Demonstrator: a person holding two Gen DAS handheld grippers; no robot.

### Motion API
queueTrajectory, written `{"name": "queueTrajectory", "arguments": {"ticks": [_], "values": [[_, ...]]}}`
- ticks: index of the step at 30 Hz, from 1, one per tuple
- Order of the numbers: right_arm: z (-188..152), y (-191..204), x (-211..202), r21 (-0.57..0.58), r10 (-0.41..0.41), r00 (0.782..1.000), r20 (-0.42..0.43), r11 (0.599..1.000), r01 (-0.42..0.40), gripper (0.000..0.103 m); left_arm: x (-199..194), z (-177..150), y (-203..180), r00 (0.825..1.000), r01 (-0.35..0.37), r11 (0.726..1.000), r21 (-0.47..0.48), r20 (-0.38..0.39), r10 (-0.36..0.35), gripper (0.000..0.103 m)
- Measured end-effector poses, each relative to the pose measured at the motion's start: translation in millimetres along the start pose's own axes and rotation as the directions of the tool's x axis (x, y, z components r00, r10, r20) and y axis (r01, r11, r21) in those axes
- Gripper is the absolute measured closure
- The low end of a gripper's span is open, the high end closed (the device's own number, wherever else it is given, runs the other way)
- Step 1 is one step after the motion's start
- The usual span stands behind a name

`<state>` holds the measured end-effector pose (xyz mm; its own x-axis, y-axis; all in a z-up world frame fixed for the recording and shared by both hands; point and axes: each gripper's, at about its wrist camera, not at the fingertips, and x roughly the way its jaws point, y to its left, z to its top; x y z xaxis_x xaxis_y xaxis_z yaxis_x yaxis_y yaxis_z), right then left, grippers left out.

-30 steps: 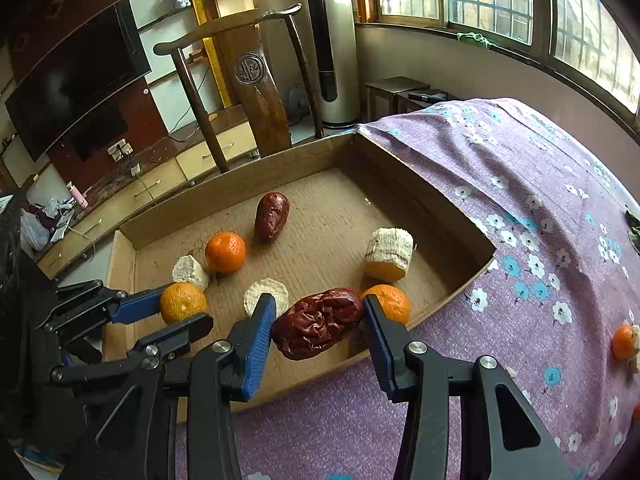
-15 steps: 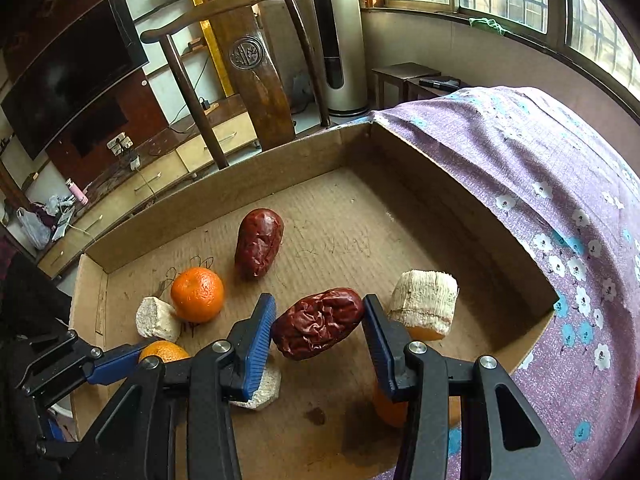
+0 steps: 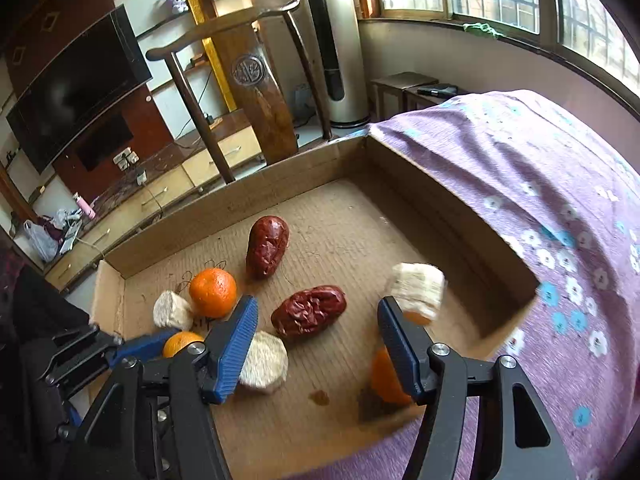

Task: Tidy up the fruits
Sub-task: 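Open both tools to drop the orange and date into the box, then move both open tools back over the remaining oranges and yam pieces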

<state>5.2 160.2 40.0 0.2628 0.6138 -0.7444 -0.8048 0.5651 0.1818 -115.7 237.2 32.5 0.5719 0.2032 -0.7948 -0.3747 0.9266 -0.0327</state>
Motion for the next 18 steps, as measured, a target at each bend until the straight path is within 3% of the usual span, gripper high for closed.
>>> {"name": "queueTrajectory", "arguments": {"ticks": [6,12,18], "values": [[-26.8,-19.7,-45.7,0.055,-0.072,0.996,0.048,0.996,0.069,0.024,-14.8,2.9,-8.1,0.997,-0.028,1.000,0.000,0.066,0.028,0.028],[-58.6,-46.6,-85.6,0.125,-0.134,0.990,0.055,0.984,0.126,0.023,-27.3,9.8,-31.9,0.994,-0.008,1.000,0.029,0.108,0.005,0.024],[-89.9,-80.7,-118.7,0.201,-0.204,0.978,0.042,0.961,0.191,0.021,-33.8,18.3,-74.8,0.991,0.055,0.994,0.097,0.119,-0.066,0.022]]}}
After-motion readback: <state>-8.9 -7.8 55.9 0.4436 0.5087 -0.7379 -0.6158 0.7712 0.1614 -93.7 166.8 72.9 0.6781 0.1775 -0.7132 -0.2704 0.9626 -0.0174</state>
